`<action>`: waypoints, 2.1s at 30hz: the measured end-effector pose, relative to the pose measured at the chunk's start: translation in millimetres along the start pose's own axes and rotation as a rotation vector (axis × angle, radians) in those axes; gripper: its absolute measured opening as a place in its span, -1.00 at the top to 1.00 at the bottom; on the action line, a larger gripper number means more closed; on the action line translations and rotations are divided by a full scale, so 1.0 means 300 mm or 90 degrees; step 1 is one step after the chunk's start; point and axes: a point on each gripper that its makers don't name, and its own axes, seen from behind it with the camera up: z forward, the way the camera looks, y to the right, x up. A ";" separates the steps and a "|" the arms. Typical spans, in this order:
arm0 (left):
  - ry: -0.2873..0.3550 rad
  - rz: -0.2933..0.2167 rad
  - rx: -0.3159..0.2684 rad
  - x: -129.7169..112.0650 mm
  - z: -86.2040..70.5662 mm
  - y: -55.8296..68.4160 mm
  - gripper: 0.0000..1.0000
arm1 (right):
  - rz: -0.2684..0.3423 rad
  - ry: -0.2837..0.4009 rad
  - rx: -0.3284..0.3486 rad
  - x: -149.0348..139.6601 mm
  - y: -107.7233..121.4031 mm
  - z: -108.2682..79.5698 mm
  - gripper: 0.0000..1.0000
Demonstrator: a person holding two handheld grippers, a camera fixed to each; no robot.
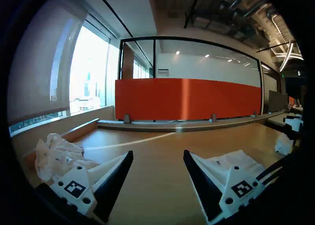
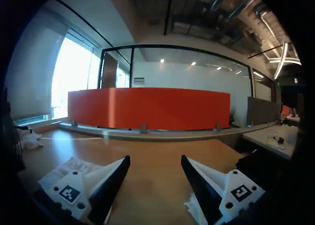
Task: Fold towel
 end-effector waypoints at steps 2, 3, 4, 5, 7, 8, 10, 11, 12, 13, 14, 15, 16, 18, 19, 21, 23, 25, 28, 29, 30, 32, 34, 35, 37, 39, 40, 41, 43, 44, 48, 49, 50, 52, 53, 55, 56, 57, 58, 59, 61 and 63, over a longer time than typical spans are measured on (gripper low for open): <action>-0.007 0.001 -0.006 0.042 -0.011 0.013 -0.89 | -0.001 -0.002 0.000 0.028 0.001 0.002 -1.00; -0.012 0.004 -0.010 0.065 -0.018 0.021 -0.89 | -0.002 -0.003 0.001 0.045 0.001 0.002 -1.00; -0.018 0.008 -0.014 0.083 -0.023 0.029 -0.89 | -0.003 -0.005 0.003 0.062 -0.001 0.000 -1.00; -0.024 0.013 -0.018 0.101 -0.028 0.036 -0.89 | -0.004 -0.008 0.005 0.080 -0.004 -0.002 -1.00; -0.034 0.020 -0.028 0.138 -0.039 0.052 -0.89 | -0.005 -0.014 0.006 0.112 -0.002 -0.005 -1.00; -0.038 0.022 -0.032 0.156 -0.044 0.060 -0.89 | -0.005 -0.018 0.005 0.125 0.000 -0.006 -1.00; -0.045 0.022 -0.041 0.189 -0.055 0.074 -0.89 | -0.008 -0.025 0.005 0.149 0.005 -0.007 -1.00; -0.049 0.021 -0.045 0.203 -0.060 0.080 -0.89 | -0.010 -0.028 0.005 0.160 0.006 -0.007 -1.00; -0.052 0.019 -0.049 0.218 -0.066 0.086 -0.89 | -0.013 -0.032 0.008 0.170 0.005 -0.008 -1.00; -0.056 0.018 -0.052 0.227 -0.069 0.091 -0.89 | -0.017 -0.036 0.015 0.179 -0.001 -0.010 -1.00; -0.059 0.017 -0.055 0.237 -0.072 0.096 -0.89 | -0.022 -0.040 0.021 0.187 -0.008 -0.012 -1.00; -0.064 0.017 -0.060 0.244 -0.076 0.102 -0.89 | -0.026 -0.045 0.030 0.193 -0.017 -0.015 -1.00; -0.070 0.018 -0.064 0.245 -0.078 0.108 -0.89 | -0.031 -0.052 0.040 0.192 -0.029 -0.019 -1.00; -0.082 0.023 -0.075 0.246 -0.082 0.123 -0.89 | -0.040 -0.067 0.063 0.189 -0.054 -0.028 -1.00; -0.090 0.027 -0.083 0.242 -0.084 0.134 -0.89 | -0.044 -0.077 0.075 0.180 -0.067 -0.034 -1.00; -0.106 0.035 -0.104 0.231 -0.090 0.160 -0.89 | -0.053 -0.100 0.101 0.161 -0.096 -0.047 -1.00; -0.124 0.045 -0.131 0.214 -0.098 0.193 -0.89 | -0.062 -0.125 0.126 0.136 -0.124 -0.061 -1.00; -0.145 0.057 -0.159 0.188 -0.107 0.225 -0.89 | -0.071 -0.152 0.149 0.104 -0.150 -0.076 -1.00; -0.179 0.076 -0.192 0.140 -0.121 0.261 -0.89 | -0.084 -0.193 0.179 0.049 -0.184 -0.097 -1.00; -0.191 0.083 -0.200 0.123 -0.125 0.269 -0.89 | -0.088 -0.207 0.188 0.030 -0.194 -0.104 -1.00; -0.204 0.088 -0.208 0.102 -0.129 0.278 -0.89 | -0.094 -0.222 0.198 0.009 -0.204 -0.112 -1.00; -0.227 0.092 -0.221 0.063 -0.137 0.293 -0.89 | -0.104 -0.247 0.216 -0.029 -0.222 -0.125 -1.00; -0.252 0.095 -0.237 0.019 -0.146 0.310 -0.89 | -0.115 -0.271 0.234 -0.070 -0.242 -0.138 -1.00; -0.264 0.096 -0.245 -0.002 -0.151 0.319 -0.89 | -0.120 -0.282 0.243 -0.088 -0.251 -0.144 -1.00; -0.288 0.102 -0.260 -0.046 -0.161 0.334 -0.89 | -0.129 -0.304 0.261 -0.129 -0.271 -0.157 -1.00; -0.310 0.110 -0.272 -0.091 -0.170 0.345 -0.89 | -0.137 -0.324 0.278 -0.171 -0.291 -0.170 -1.00; -0.318 0.117 -0.274 -0.113 -0.172 0.344 -0.89 | -0.141 -0.331 0.285 -0.190 -0.299 -0.175 -1.00; -0.327 0.123 -0.277 -0.135 -0.175 0.344 -0.89 | -0.145 -0.339 0.291 -0.210 -0.308 -0.180 -1.00; -0.347 0.140 -0.279 -0.186 -0.181 0.339 -0.89 | -0.153 -0.351 0.303 -0.249 -0.325 -0.190 -1.00; -0.356 0.148 -0.279 -0.211 -0.185 0.336 -0.89 | -0.156 -0.356 0.308 -0.267 -0.332 -0.194 -1.00; -0.391 0.174 -0.290 -0.313 -0.200 0.340 -0.89 | -0.163 -0.379 0.325 -0.341 -0.361 -0.211 -1.00; -0.398 0.177 -0.294 -0.335 -0.204 0.343 -0.89 | -0.163 -0.384 0.328 -0.358 -0.367 -0.214 -1.00; -0.404 0.180 -0.298 -0.356 -0.208 0.346 -0.89 | -0.164 -0.389 0.331 -0.375 -0.372 -0.218 -1.00; -0.416 0.183 -0.305 -0.394 -0.215 0.355 -0.89 | -0.167 -0.399 0.336 -0.408 -0.380 -0.226 -1.00; -0.422 0.184 -0.308 -0.411 -0.219 0.359 -0.89 | -0.168 -0.403 0.338 -0.424 -0.384 -0.230 -1.00; -0.432 0.184 -0.313 -0.444 -0.225 0.366 -0.89 | -0.171 -0.412 0.341 -0.455 -0.387 -0.237 -1.00; -0.436 0.185 -0.315 -0.458 -0.228 0.370 -0.89 | -0.172 -0.416 0.343 -0.469 -0.389 -0.240 -1.00; -0.441 0.186 -0.318 -0.474 -0.230 0.373 -0.89 | -0.173 -0.420 0.344 -0.485 -0.389 -0.244 -1.00; -0.445 0.188 -0.320 -0.488 -0.231 0.377 -0.89 | -0.174 -0.424 0.345 -0.499 -0.388 -0.247 -1.00; -0.449 0.190 -0.323 -0.501 -0.233 0.380 -0.89 | -0.175 -0.428 0.346 -0.512 -0.388 -0.250 -1.00; -0.454 0.197 -0.327 -0.525 -0.233 0.386 -0.89 | -0.178 -0.439 0.347 -0.542 -0.384 -0.258 -1.00; -0.459 0.205 -0.330 -0.547 -0.232 0.392 -0.89 | -0.180 -0.449 0.349 -0.571 -0.379 -0.265 -0.99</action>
